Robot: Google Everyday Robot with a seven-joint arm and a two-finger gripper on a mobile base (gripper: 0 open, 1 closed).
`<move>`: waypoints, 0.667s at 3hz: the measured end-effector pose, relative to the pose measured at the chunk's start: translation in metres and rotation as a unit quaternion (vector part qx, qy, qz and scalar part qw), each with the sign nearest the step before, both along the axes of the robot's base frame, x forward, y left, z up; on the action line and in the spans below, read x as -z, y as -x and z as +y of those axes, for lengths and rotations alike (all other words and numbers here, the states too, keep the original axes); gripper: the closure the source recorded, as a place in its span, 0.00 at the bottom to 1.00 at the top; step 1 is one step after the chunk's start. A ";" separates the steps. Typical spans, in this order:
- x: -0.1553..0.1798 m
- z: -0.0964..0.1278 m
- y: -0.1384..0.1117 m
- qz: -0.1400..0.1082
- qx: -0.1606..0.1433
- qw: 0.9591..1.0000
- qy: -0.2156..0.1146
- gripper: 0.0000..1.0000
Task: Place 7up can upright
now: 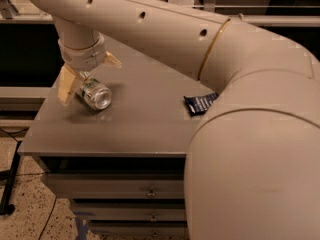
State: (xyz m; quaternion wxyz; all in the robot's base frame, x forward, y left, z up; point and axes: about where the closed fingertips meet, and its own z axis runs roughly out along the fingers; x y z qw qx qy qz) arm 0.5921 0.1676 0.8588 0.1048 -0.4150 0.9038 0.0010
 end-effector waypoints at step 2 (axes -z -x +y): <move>0.005 0.002 0.002 -0.004 0.008 1.000 0.010 0.18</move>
Offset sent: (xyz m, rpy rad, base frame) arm -0.0051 0.0019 -0.0054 -0.0399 -0.0101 -0.0197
